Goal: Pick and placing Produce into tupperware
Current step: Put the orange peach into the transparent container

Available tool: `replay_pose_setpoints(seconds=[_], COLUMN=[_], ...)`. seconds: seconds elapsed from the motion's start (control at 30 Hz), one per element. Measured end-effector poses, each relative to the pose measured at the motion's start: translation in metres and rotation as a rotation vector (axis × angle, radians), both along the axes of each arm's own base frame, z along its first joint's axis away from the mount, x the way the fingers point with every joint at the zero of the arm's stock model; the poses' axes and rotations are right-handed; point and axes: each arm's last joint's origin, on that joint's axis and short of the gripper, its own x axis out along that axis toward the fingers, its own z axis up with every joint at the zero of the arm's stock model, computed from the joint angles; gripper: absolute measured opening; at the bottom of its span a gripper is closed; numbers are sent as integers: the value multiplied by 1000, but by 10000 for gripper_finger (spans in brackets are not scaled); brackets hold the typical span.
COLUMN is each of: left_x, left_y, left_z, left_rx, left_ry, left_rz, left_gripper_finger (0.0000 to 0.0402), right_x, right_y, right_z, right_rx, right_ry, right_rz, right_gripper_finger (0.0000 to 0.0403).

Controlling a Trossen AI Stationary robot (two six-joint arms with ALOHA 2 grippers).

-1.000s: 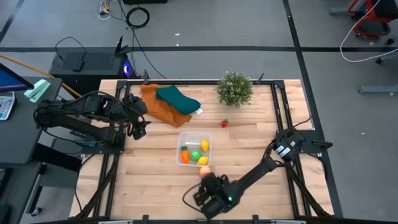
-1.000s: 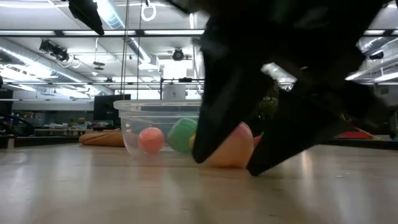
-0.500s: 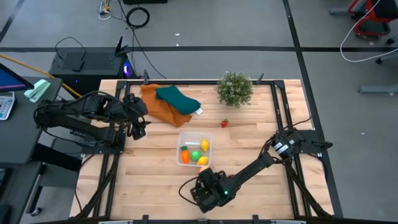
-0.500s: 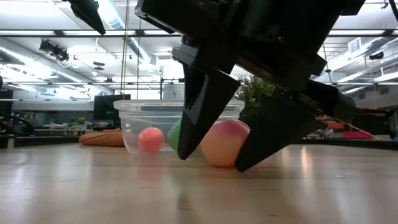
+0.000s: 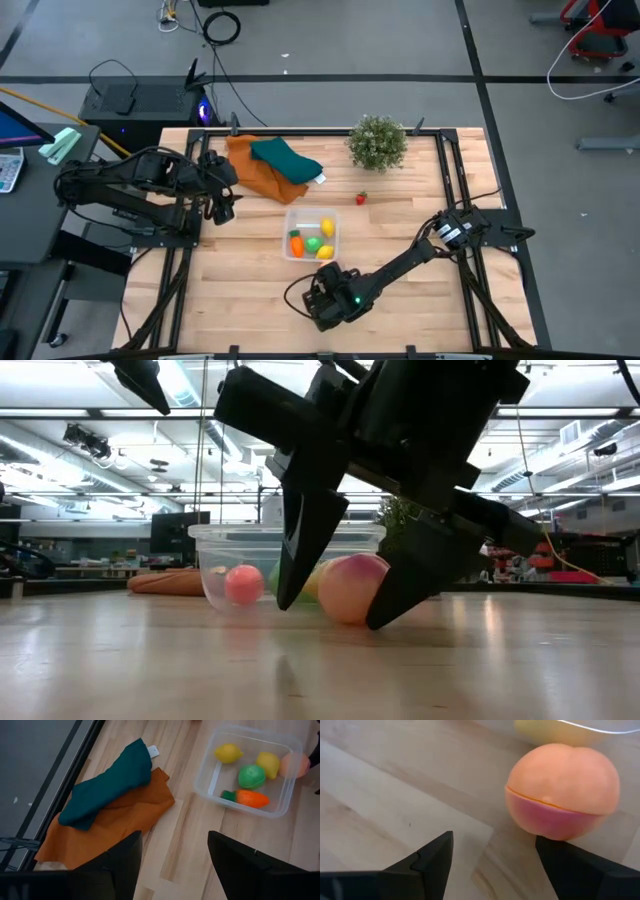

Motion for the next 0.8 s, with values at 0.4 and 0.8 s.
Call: replay_pose_setpoints(seconds=[0.4,0.8], left_x=[0,0], left_y=[0,0], left_z=[0,0], left_rx=[-5,-5], left_ry=[-2,-2], left_rz=[6,6], left_gripper_finger=[228,227], right_x=[-12,-16], right_y=[10,9], right_z=[-2,1], right_rx=[-3,-168], right_ry=[-56,-57], right_rz=[-189,-125], right_gripper_finger=[219,204])
